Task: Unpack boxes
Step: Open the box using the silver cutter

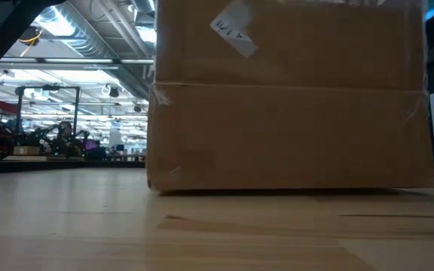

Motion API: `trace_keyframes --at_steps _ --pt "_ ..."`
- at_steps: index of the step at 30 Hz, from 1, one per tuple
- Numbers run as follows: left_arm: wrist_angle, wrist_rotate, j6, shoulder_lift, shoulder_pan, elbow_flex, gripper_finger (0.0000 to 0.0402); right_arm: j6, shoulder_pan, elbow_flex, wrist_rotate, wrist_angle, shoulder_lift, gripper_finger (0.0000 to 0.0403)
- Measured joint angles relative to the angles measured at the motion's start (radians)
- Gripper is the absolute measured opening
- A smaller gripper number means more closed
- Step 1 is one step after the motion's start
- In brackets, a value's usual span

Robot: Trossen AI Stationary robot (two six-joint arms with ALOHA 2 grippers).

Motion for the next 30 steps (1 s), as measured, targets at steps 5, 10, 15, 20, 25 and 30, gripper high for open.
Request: trace_keyframes --at_steps 5,10,15,20,25,30 --pt "-0.001 0.0 -0.027 0.0 0.0 0.0 0.0076 0.003 0.003 -0.001 -0.1 0.049 0.0 0.0262" --pt "-0.002 0.0 -0.024 0.0 0.0 0.0 0.0076 0.091 0.003 -0.004 -0.137 0.046 0.052 0.0262" --pt "-0.004 0.0 -0.012 0.0 0.0 0.0 0.0076 0.18 0.003 -0.006 -0.165 0.103 0.116 0.0262" --pt "-0.006 0.002 -0.023 0.0 0.004 0.0 0.0076 0.255 0.03 -0.006 -0.188 0.18 0.178 0.0262" --pt "-0.005 0.005 -0.027 0.0 0.006 0.0 0.0076 0.295 0.069 -0.006 -0.153 0.209 0.231 0.0262" --pt "-0.005 0.002 -0.028 0.0 0.0 0.0 0.0076 0.297 0.076 -0.005 -0.107 0.222 0.282 0.0262"
